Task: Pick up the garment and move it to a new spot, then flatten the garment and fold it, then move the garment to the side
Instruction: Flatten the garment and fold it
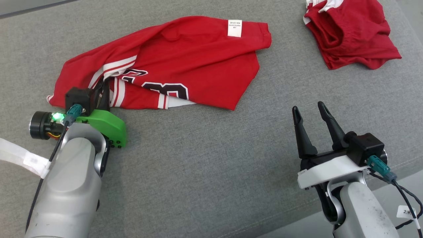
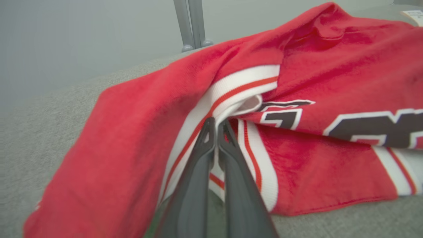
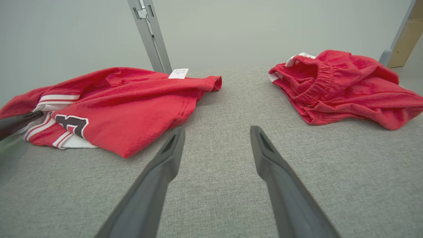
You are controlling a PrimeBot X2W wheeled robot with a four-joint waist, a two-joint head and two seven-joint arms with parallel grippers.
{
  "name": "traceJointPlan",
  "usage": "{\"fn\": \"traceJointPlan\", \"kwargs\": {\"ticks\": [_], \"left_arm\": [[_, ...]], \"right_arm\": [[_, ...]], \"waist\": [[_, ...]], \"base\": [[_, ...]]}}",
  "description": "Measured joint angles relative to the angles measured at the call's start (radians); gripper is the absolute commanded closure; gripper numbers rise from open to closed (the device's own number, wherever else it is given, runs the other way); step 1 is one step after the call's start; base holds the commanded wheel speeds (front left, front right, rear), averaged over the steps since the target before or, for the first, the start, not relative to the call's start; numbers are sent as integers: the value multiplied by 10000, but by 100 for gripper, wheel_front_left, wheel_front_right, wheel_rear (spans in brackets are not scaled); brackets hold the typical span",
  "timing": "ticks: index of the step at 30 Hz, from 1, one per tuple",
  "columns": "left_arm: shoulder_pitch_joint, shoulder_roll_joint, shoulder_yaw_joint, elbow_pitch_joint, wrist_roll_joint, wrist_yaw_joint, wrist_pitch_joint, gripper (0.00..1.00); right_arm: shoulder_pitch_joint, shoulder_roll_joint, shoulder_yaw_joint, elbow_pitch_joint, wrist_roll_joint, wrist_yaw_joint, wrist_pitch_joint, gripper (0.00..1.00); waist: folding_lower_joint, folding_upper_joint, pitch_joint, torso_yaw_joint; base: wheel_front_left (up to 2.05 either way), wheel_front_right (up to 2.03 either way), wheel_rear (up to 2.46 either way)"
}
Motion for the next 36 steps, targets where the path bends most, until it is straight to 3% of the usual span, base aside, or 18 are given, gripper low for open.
{"fn": "traceJointPlan", "kwargs": {"ticks": [8,19,23,30,36], "left_arm": [[-62,42,6,-1012,48,-23,-40,100],[1324,211,-447,-4046,115,-472,10,100],[2557,502,-865,-5450,-44,-633,708,100],[4958,1528,-1089,-7948,-470,-646,2428,100],[6196,1799,-1233,-8905,-817,-556,3227,100]], "right_arm": [[5,2,-113,56,-15,0,0,0],[368,6,-391,280,-140,0,0,0],[615,6,-462,349,-201,0,0,0],[876,6,-669,347,-236,0,0,0],[894,4,-677,353,-240,0,0,0]], "waist": [[0,0,-233,152],[0,0,-1218,554],[0,0,-1645,741],[0,0,-2100,1079],[0,0,-2075,1212]], "base": [[0,0,0],[0,0,0],[0,0,0],[0,0,0],[0,0,0]]}}
